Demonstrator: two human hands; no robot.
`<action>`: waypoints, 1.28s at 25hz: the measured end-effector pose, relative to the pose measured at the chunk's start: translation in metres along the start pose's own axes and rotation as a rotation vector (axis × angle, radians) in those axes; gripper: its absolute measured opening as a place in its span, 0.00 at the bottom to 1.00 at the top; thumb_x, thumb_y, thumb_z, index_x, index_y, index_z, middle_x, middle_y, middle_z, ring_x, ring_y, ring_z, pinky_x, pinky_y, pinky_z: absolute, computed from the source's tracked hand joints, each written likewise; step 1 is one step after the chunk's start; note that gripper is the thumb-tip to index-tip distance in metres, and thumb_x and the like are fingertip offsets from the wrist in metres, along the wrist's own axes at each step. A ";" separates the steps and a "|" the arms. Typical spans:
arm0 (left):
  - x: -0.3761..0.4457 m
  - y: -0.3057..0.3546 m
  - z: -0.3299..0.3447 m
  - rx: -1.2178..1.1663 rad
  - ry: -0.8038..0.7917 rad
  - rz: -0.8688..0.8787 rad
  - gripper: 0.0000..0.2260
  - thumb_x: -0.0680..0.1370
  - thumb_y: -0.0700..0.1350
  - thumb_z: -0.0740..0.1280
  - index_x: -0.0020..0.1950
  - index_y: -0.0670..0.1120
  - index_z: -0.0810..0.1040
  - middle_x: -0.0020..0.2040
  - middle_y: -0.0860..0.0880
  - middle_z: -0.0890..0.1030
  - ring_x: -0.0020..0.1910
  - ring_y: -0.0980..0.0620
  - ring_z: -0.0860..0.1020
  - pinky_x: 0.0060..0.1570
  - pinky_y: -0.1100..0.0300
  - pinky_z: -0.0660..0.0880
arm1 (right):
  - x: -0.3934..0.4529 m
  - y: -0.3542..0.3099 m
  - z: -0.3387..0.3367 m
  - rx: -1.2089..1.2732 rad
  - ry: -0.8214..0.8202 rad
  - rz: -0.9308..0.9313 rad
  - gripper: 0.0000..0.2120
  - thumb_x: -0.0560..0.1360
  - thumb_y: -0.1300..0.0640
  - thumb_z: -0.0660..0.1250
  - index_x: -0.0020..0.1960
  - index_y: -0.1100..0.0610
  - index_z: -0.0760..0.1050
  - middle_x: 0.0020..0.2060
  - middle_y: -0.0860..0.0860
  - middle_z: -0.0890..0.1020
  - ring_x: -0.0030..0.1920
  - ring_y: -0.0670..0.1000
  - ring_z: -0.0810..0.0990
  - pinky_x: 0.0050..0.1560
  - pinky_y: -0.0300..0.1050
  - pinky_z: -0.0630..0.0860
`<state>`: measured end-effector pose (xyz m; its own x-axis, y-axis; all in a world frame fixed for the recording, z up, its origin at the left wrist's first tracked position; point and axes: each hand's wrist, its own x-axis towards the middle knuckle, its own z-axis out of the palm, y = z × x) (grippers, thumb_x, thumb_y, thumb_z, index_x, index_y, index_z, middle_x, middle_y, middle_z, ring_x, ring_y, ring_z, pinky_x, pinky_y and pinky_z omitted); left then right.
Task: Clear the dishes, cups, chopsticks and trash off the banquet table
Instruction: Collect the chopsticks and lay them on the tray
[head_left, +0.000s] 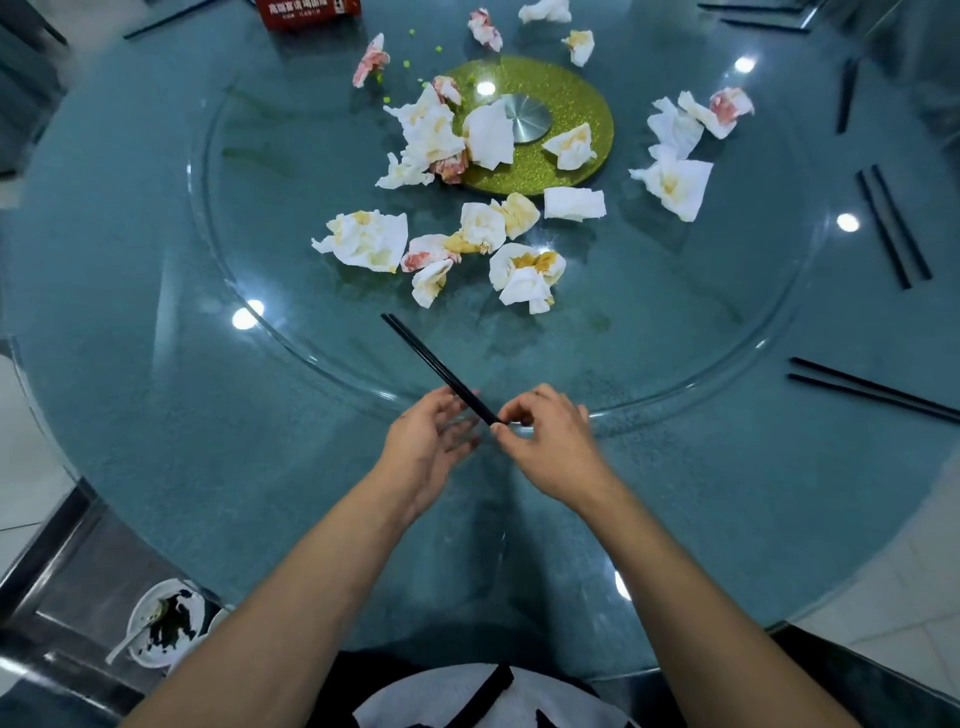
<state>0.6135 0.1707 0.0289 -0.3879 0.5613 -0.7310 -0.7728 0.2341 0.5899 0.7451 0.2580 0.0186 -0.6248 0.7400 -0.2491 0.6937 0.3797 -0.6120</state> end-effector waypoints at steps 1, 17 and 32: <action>-0.004 -0.001 0.000 -0.052 -0.031 -0.022 0.12 0.82 0.42 0.59 0.61 0.44 0.78 0.62 0.43 0.83 0.54 0.45 0.80 0.57 0.49 0.76 | -0.007 -0.003 0.000 0.003 -0.004 -0.009 0.04 0.75 0.46 0.71 0.48 0.45 0.79 0.48 0.45 0.77 0.55 0.49 0.78 0.62 0.53 0.67; -0.056 -0.004 -0.010 -0.021 -0.363 -0.221 0.10 0.81 0.48 0.61 0.58 0.46 0.78 0.61 0.44 0.84 0.56 0.44 0.84 0.48 0.46 0.81 | -0.120 -0.025 -0.015 0.067 0.377 0.110 0.07 0.74 0.45 0.72 0.45 0.47 0.80 0.40 0.43 0.77 0.46 0.46 0.77 0.57 0.49 0.69; -0.136 -0.062 0.001 0.314 -0.638 -0.438 0.12 0.78 0.45 0.62 0.60 0.44 0.75 0.53 0.41 0.83 0.54 0.39 0.83 0.55 0.38 0.79 | -0.290 -0.017 -0.017 0.137 0.706 0.471 0.04 0.79 0.52 0.68 0.52 0.49 0.81 0.45 0.41 0.79 0.50 0.48 0.78 0.60 0.57 0.74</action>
<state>0.7153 0.0806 0.0924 0.3467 0.6880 -0.6375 -0.5750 0.6929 0.4350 0.9206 0.0465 0.1137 0.1182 0.9930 -0.0028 0.7469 -0.0907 -0.6587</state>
